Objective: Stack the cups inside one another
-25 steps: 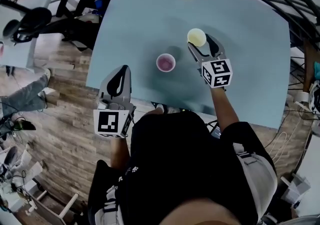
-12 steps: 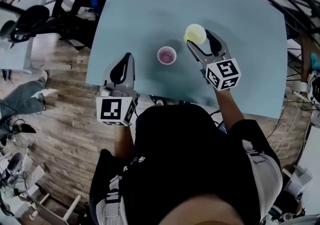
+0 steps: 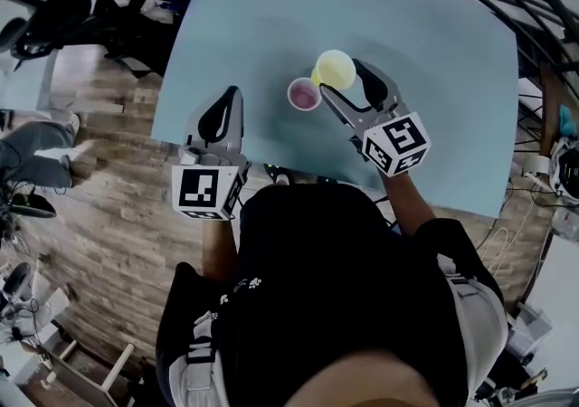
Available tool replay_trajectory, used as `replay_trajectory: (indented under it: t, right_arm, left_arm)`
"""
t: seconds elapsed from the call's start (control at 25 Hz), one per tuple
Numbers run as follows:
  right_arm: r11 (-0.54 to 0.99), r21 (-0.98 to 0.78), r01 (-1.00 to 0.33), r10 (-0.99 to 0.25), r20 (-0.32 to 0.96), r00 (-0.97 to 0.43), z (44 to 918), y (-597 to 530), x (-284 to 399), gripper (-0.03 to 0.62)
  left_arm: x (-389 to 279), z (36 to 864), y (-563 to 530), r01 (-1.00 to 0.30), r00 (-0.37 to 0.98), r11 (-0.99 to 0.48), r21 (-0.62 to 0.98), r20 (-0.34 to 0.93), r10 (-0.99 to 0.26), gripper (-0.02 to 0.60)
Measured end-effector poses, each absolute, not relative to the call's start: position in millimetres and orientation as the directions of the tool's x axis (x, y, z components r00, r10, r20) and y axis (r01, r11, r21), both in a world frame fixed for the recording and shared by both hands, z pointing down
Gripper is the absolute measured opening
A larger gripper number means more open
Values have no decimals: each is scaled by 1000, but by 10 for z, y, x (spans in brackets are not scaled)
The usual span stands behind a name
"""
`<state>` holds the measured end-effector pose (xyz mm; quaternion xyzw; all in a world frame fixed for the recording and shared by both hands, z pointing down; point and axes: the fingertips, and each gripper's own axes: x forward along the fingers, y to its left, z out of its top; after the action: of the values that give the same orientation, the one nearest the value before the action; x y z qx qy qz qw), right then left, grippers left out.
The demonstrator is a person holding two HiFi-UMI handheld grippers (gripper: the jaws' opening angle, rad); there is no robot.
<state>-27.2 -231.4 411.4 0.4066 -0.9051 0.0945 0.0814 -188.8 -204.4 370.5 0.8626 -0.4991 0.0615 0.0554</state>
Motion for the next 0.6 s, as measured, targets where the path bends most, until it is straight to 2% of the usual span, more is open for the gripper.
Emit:
replay_trajectory:
  t: [0.6]
  right_arm:
    - [727,-132,-674,-615,311,-725,4481,-2166,-599,327]
  left_arm:
    - [-1977,3699,-2042,-881,469,-471,31,167,-867,-14]
